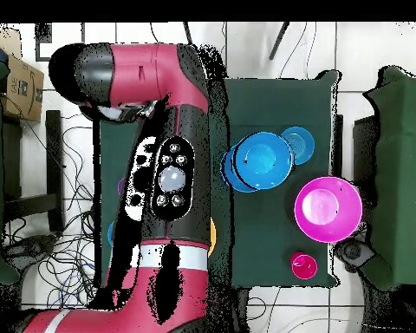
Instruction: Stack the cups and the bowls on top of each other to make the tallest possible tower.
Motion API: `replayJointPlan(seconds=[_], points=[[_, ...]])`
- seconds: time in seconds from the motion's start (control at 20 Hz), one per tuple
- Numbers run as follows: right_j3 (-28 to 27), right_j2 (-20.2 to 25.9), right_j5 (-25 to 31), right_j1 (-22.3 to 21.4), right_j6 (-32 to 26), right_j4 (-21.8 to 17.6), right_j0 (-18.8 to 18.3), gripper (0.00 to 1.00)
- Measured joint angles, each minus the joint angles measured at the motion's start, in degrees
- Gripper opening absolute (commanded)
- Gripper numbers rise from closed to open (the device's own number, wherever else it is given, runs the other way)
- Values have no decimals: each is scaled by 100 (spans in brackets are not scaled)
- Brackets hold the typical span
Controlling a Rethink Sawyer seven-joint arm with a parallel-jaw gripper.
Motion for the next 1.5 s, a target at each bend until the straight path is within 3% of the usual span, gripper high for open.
replayJointPlan(seconds=[0.6,1.5], points=[[-12,-147,0,-16,21,53,-19,100],[143,-353,1,-713,21,110,-24,100]])
